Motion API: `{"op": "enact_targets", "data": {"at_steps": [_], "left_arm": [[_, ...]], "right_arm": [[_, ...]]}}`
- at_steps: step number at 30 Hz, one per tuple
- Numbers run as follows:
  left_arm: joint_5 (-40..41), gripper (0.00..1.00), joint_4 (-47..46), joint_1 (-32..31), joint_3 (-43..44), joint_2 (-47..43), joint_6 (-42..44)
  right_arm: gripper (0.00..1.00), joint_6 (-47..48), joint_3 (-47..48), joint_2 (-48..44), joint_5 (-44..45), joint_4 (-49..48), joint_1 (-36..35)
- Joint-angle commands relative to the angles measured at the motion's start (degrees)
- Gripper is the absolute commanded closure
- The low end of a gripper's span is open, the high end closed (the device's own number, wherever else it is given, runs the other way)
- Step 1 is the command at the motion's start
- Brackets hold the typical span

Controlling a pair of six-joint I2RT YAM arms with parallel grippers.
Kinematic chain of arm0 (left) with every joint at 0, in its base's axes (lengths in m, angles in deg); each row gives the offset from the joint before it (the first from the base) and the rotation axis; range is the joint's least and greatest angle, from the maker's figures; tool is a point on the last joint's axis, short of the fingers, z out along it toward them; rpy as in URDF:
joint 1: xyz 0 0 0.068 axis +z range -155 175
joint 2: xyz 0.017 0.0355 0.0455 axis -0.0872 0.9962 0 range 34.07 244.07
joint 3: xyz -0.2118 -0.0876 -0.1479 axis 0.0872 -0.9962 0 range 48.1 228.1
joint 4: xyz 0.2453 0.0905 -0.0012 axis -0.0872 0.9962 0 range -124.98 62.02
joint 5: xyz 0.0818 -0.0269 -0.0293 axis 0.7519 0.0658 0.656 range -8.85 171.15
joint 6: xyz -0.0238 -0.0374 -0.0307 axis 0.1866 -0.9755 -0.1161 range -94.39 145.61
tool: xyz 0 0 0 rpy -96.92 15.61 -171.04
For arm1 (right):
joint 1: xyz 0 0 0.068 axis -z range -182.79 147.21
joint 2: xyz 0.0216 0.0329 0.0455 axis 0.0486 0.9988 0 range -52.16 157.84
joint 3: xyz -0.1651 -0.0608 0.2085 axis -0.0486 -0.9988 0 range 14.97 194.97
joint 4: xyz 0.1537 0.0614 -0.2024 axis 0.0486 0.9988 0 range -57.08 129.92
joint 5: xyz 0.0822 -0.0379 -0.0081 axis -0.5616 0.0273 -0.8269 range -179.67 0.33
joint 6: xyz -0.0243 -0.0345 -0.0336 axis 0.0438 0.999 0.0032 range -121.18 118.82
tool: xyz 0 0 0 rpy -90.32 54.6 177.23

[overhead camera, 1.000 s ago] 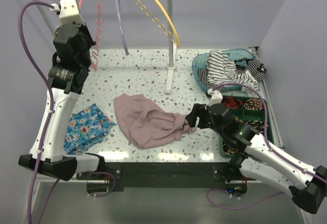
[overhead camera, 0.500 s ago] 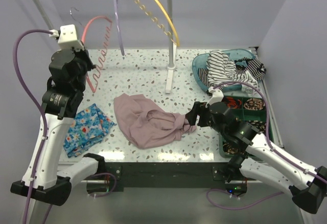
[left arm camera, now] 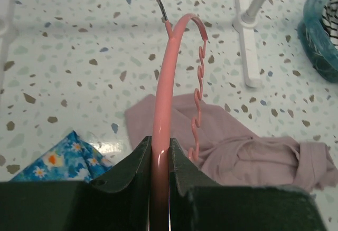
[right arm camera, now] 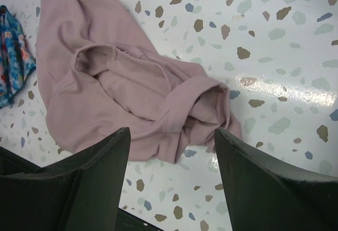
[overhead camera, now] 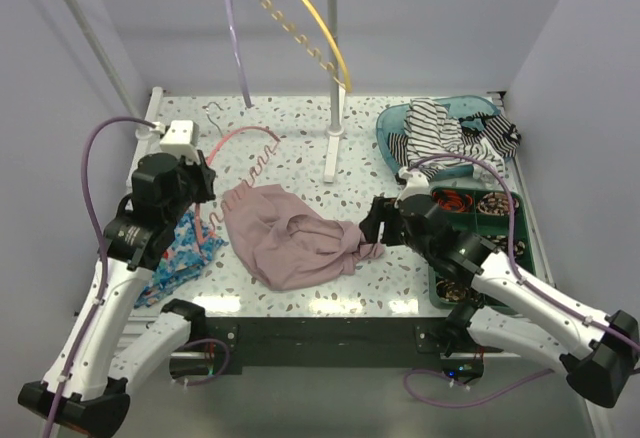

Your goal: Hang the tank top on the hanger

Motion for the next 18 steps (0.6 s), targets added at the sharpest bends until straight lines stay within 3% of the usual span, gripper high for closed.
{"op": "enact_targets", "data": {"at_steps": [1,5,12,18], "left_arm": [[-4.1,1.0,-0.6,-4.6,-2.2,-5.0,-3.1],[-5.5,1.0,1.7,-7.7,-3.5,-6.9,-3.2],[-19.0,1.0,2.2,-8.0,-6.8,-10.9,1.3],[-24.9,1.0,2.4,-8.0,-6.9,-12.1,4.9]], "right_arm": [[0.32,0.5,3.0,1.6,1.7,-3.0,-0.2],[0.34,0.2,3.3,3.7,1.8,-4.0,-0.2],[0.39,-0.5,5.2,10.0,1.0,-4.1,-0.2],[0.45,-0.9,8.6,19.0,1.7,-3.4,-0.7]]}}
